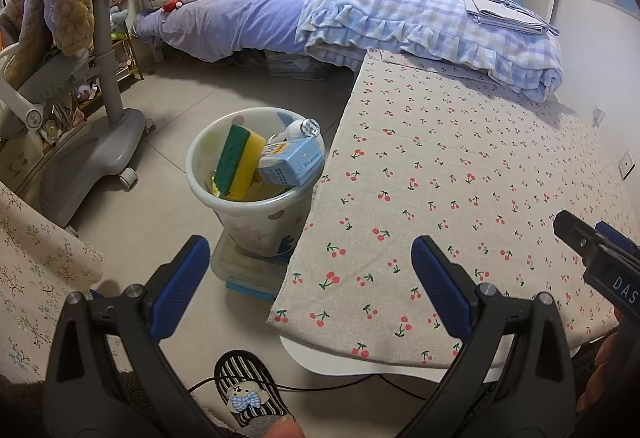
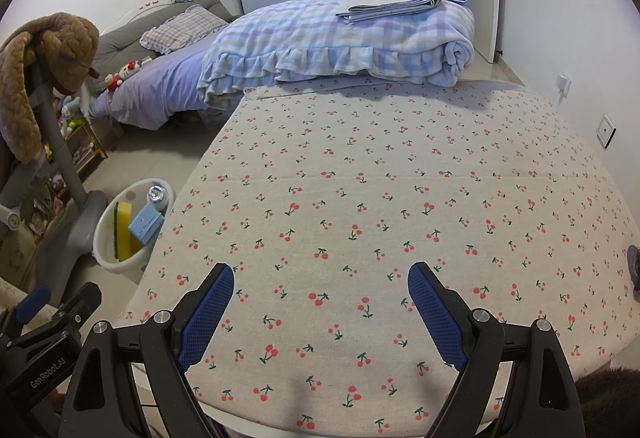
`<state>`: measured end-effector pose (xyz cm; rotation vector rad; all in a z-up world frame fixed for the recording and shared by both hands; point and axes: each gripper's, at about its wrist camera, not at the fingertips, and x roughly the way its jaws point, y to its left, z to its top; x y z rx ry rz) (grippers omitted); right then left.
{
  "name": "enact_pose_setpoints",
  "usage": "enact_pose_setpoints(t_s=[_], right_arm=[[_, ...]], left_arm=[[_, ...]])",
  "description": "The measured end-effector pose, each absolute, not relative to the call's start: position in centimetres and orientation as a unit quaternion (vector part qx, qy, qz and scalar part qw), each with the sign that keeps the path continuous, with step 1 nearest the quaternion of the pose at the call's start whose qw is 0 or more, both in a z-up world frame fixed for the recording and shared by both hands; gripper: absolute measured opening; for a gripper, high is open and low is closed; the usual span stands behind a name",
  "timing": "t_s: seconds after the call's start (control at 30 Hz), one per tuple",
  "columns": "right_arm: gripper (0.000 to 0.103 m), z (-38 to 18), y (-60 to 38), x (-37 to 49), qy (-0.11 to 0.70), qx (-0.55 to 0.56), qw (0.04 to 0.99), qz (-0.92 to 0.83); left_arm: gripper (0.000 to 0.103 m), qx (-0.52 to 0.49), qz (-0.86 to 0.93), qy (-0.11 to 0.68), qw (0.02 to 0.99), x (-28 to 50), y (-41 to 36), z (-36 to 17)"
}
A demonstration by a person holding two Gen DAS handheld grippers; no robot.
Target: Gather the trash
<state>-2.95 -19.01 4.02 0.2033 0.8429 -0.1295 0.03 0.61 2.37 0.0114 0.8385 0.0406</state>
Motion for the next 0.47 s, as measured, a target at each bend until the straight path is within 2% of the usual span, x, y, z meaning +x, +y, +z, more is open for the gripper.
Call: enact_pose_setpoints(t_s=[0.47], right_arm=[[0.09,3.98,-18.91,-2.9,0.41,0.097,0.905,-0.062]], left_arm=[[0.1,-0.004,0.008,0.418,0.909,0.23,0.57,2.25]])
